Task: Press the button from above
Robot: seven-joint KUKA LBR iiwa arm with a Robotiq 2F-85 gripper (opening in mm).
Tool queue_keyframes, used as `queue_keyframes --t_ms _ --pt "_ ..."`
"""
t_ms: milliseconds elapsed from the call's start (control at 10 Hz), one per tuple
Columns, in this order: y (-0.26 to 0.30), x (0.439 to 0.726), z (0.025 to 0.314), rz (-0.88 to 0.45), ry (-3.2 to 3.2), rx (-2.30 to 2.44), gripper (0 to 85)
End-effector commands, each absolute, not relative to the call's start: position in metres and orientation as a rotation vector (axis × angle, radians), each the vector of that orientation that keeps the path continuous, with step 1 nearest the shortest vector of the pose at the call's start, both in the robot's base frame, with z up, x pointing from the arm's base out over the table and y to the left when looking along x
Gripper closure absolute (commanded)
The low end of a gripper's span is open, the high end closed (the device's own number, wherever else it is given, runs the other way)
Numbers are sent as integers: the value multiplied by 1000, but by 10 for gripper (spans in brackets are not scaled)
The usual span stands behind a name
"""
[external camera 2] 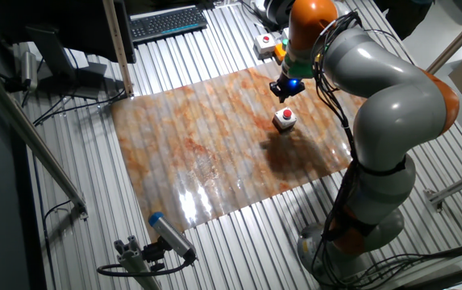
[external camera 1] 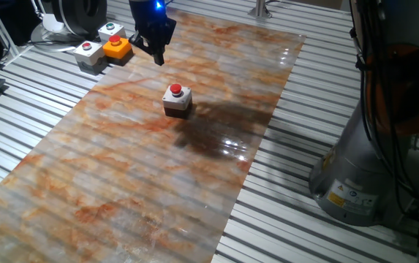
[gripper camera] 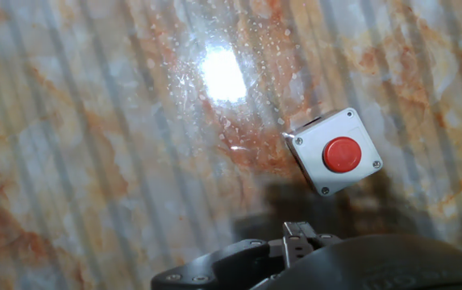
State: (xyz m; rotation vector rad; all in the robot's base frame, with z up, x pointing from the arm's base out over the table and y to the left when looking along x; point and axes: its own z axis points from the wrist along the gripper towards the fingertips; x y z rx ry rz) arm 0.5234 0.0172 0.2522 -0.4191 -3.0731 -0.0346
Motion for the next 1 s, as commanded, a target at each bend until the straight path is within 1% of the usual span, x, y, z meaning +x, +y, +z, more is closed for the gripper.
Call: queue_keyframes --t_ms 0,900 --pt "19 524 253 -31 -3073 -424 850" --pt "21 524 254 -2 -3086 -413 850"
